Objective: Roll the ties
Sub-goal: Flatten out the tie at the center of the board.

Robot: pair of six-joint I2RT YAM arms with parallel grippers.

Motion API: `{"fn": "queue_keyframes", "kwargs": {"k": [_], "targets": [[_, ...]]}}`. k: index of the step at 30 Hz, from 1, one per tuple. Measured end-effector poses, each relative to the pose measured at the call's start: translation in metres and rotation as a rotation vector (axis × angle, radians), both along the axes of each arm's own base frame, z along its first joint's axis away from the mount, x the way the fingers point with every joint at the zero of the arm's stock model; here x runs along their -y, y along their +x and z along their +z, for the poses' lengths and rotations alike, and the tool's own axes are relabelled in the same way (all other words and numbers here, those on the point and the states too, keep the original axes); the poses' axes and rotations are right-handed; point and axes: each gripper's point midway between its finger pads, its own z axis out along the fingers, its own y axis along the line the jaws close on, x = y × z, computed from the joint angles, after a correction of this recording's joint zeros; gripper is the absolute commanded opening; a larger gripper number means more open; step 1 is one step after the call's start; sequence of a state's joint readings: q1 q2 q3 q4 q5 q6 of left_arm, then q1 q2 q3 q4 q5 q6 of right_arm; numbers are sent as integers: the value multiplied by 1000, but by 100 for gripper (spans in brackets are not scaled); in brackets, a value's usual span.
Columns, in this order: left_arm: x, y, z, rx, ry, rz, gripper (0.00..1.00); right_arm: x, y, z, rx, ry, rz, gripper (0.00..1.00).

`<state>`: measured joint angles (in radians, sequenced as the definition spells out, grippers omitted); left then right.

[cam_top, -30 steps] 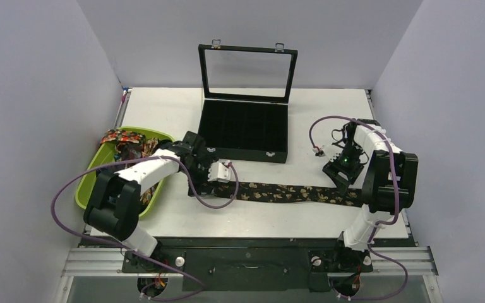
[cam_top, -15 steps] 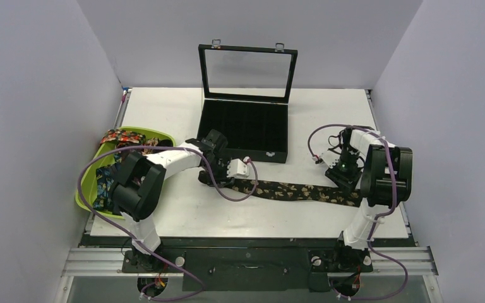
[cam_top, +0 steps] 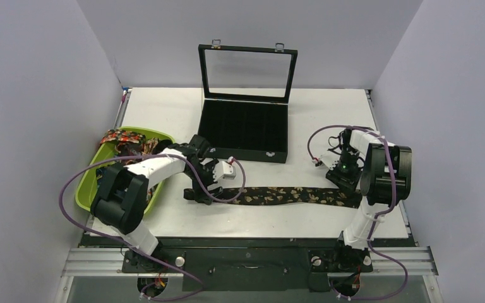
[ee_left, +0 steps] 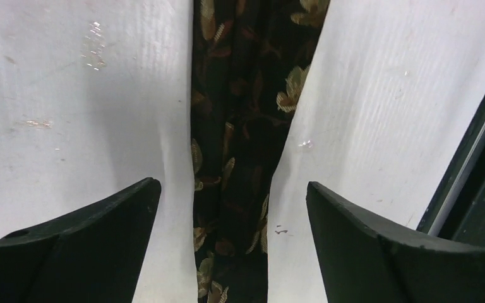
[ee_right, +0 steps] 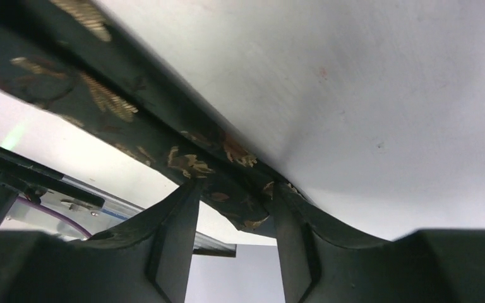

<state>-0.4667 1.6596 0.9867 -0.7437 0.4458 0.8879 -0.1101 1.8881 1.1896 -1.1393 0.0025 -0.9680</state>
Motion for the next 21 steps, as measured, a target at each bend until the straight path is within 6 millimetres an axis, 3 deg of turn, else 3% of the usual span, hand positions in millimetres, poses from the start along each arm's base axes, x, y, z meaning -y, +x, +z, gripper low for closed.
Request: {"fn": "queue_keyframes", "kwargs": {"k": [2, 5, 7, 10, 12, 16, 19, 21], "targets": [[4, 2, 6, 16, -16, 23, 91, -6, 1, 4, 15, 35, -1, 47], [23, 9, 19, 81, -64, 24, 86, -14, 8, 21, 76, 81, -8, 46], [46, 7, 27, 120, -102, -15, 79, -18, 16, 39, 137, 106, -14, 45], [86, -2, 36, 149, -149, -93, 60, -20, 23, 60, 199, 133, -38, 45], [120, -7, 39, 157, -181, -154, 54, -18, 22, 68, 214, 146, -71, 45], [159, -11, 27, 148, -195, -220, 51, -11, 12, 70, 190, 160, -143, 44], [163, -18, 8, 119, -159, -236, 43, -3, 5, 70, 179, 160, -185, 44], [161, -21, -2, 102, -136, -242, 31, 0, 2, 71, 175, 160, -207, 44]]}}
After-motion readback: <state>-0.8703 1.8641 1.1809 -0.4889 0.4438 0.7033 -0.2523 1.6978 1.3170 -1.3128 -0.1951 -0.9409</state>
